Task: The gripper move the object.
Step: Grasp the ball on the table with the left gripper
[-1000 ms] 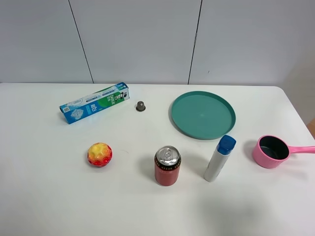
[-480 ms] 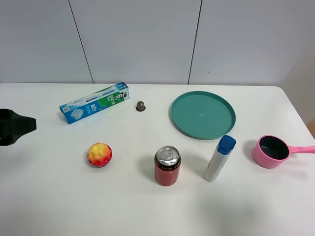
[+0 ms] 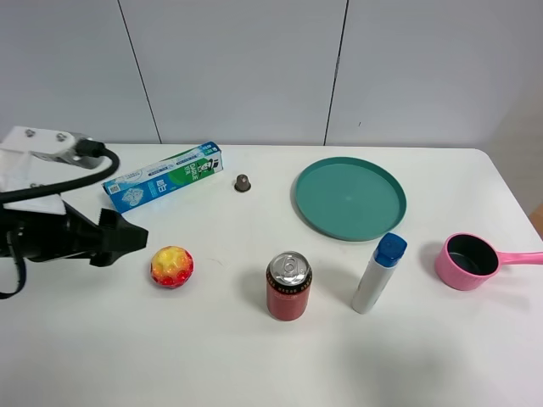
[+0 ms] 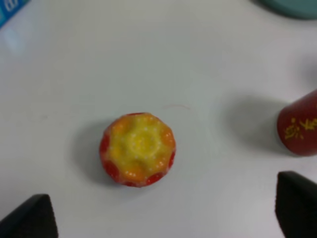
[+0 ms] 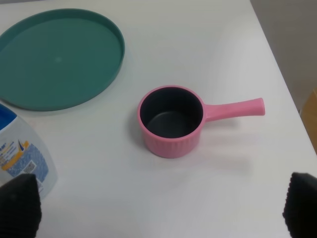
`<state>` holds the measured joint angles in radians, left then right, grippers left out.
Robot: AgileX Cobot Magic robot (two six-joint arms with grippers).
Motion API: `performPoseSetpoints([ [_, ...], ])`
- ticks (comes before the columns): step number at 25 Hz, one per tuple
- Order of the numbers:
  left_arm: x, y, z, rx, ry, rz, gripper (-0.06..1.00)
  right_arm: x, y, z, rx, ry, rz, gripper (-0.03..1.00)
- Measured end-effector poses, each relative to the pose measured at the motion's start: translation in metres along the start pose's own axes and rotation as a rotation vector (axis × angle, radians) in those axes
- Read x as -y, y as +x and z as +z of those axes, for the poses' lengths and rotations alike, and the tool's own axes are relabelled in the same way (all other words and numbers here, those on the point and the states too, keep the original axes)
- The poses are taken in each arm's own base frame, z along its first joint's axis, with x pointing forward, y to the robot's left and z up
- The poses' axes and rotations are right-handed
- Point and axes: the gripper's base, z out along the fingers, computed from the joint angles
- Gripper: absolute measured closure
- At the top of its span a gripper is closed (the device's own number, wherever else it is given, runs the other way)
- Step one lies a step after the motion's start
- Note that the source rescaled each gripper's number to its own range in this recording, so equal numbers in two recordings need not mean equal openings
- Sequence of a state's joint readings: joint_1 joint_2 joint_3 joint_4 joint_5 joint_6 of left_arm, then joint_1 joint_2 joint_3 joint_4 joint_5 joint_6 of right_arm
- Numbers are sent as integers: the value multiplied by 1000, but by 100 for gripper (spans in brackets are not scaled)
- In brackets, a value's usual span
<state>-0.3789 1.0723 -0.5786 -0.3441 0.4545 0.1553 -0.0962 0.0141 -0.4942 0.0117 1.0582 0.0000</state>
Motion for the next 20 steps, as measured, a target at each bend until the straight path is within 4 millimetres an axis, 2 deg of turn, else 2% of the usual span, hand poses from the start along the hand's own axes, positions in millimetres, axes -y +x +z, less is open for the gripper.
performPoseSetpoints([
  [1,3,1,9,-24,5,9,24,0,0,0,0,0,0,-3],
  [5,10,4,35,-74,13,24,1,0,0,0,0,0,0,-3],
  [7,10,5,46,-90,5,22,-5,0,0,0,0,0,0,-3],
  [12,6,6,64,-91,-20,16,-6,0,0,0,0,0,0,-3],
  [20,5,-5,66,25,-36,18,-6,0,0,0,0,0,0,-3],
])
